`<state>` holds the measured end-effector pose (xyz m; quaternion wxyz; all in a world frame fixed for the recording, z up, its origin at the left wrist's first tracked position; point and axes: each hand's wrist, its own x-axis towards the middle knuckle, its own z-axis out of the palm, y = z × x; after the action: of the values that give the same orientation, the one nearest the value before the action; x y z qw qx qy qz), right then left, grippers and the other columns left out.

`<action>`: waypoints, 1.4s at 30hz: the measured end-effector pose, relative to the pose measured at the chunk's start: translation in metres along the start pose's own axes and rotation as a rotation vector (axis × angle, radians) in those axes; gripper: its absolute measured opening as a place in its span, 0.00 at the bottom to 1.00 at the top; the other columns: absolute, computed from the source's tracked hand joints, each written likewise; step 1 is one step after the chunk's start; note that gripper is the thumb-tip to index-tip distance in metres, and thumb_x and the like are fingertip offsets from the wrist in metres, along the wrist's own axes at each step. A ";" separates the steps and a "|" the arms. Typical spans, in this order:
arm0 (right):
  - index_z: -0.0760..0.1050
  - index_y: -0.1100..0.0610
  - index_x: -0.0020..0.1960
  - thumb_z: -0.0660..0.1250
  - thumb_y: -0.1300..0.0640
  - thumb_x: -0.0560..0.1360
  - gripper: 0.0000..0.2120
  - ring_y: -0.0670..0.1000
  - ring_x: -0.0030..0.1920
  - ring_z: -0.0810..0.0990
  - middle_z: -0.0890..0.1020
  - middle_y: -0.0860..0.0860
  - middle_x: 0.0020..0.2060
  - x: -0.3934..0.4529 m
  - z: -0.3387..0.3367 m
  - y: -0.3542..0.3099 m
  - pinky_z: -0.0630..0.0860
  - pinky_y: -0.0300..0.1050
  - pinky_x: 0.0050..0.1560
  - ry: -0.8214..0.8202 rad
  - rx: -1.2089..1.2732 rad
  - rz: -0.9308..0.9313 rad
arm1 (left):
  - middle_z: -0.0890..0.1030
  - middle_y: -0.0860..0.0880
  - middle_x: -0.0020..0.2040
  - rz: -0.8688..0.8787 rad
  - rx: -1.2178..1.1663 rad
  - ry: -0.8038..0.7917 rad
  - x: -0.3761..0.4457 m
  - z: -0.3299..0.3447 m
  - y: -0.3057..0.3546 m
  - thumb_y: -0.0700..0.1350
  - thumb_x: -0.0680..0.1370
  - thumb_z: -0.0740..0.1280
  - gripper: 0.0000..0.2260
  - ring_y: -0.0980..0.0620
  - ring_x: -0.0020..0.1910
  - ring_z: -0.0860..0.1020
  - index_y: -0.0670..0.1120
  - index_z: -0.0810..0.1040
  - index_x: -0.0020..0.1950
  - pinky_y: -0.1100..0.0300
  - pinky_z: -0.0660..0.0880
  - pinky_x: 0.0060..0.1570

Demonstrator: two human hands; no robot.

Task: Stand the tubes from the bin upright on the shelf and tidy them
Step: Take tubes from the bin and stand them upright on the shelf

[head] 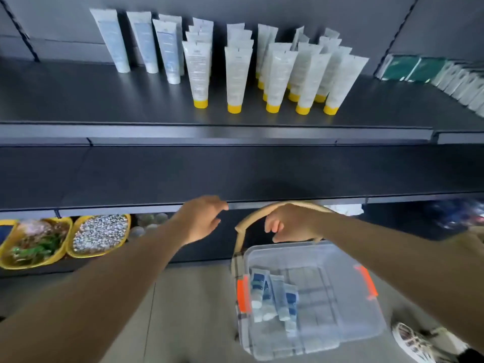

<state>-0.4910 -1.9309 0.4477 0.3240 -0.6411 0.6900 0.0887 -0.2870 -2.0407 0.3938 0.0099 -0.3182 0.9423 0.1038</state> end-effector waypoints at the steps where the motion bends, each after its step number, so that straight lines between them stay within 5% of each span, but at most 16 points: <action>1: 0.77 0.52 0.58 0.66 0.58 0.74 0.12 0.47 0.51 0.77 0.80 0.47 0.53 -0.008 0.017 0.016 0.75 0.40 0.54 -0.024 0.002 0.023 | 0.73 0.52 0.65 0.001 -0.012 -0.044 -0.004 0.020 0.017 0.45 0.79 0.60 0.17 0.50 0.64 0.72 0.50 0.70 0.68 0.55 0.70 0.62; 9: 0.76 0.50 0.55 0.68 0.56 0.74 0.10 0.45 0.49 0.75 0.77 0.44 0.48 -0.032 0.135 0.142 0.72 0.32 0.50 -0.116 0.074 0.249 | 0.73 0.50 0.63 -0.009 -0.150 -0.279 0.007 0.149 0.103 0.42 0.78 0.62 0.14 0.49 0.63 0.73 0.47 0.71 0.64 0.52 0.72 0.60; 12: 0.75 0.51 0.56 0.69 0.57 0.74 0.11 0.45 0.47 0.75 0.75 0.44 0.46 -0.016 0.177 0.184 0.69 0.28 0.44 -0.145 0.139 0.292 | 0.73 0.50 0.63 -0.107 -0.221 -0.324 0.019 0.198 0.116 0.42 0.78 0.62 0.16 0.50 0.62 0.73 0.48 0.70 0.66 0.56 0.72 0.59; 21: 0.75 0.54 0.60 0.68 0.58 0.72 0.16 0.45 0.49 0.76 0.79 0.48 0.53 0.072 0.276 0.270 0.70 0.30 0.47 -0.213 0.281 0.361 | 0.75 0.48 0.58 -0.383 -0.279 -0.423 0.083 0.311 0.115 0.38 0.76 0.63 0.12 0.48 0.57 0.76 0.45 0.74 0.59 0.56 0.74 0.56; 33: 0.72 0.57 0.64 0.70 0.57 0.72 0.21 0.52 0.59 0.76 0.77 0.53 0.61 0.172 0.303 0.282 0.75 0.45 0.59 -0.153 0.298 0.243 | 0.73 0.48 0.57 -0.584 -0.207 -0.437 0.115 0.373 0.117 0.46 0.77 0.66 0.14 0.47 0.55 0.76 0.45 0.70 0.61 0.56 0.74 0.52; 38: 0.71 0.55 0.65 0.70 0.55 0.72 0.22 0.53 0.58 0.76 0.76 0.52 0.60 0.206 0.317 0.266 0.73 0.44 0.54 -0.202 0.154 0.104 | 0.71 0.47 0.60 -0.580 -0.134 -0.419 0.117 0.388 0.118 0.47 0.77 0.66 0.17 0.47 0.57 0.73 0.44 0.69 0.64 0.56 0.74 0.54; 42: 0.66 0.54 0.70 0.72 0.57 0.71 0.29 0.54 0.63 0.74 0.73 0.51 0.65 0.227 0.316 0.261 0.71 0.45 0.60 -0.202 0.102 0.035 | 0.72 0.46 0.58 -0.591 -0.141 -0.423 0.122 0.388 0.116 0.48 0.76 0.67 0.18 0.47 0.57 0.74 0.44 0.70 0.63 0.55 0.74 0.53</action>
<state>-0.6242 -1.9069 -0.0008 0.4225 -0.5993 0.6687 0.1232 -0.4729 -1.9450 0.0256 0.2118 -0.5480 0.7774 0.2247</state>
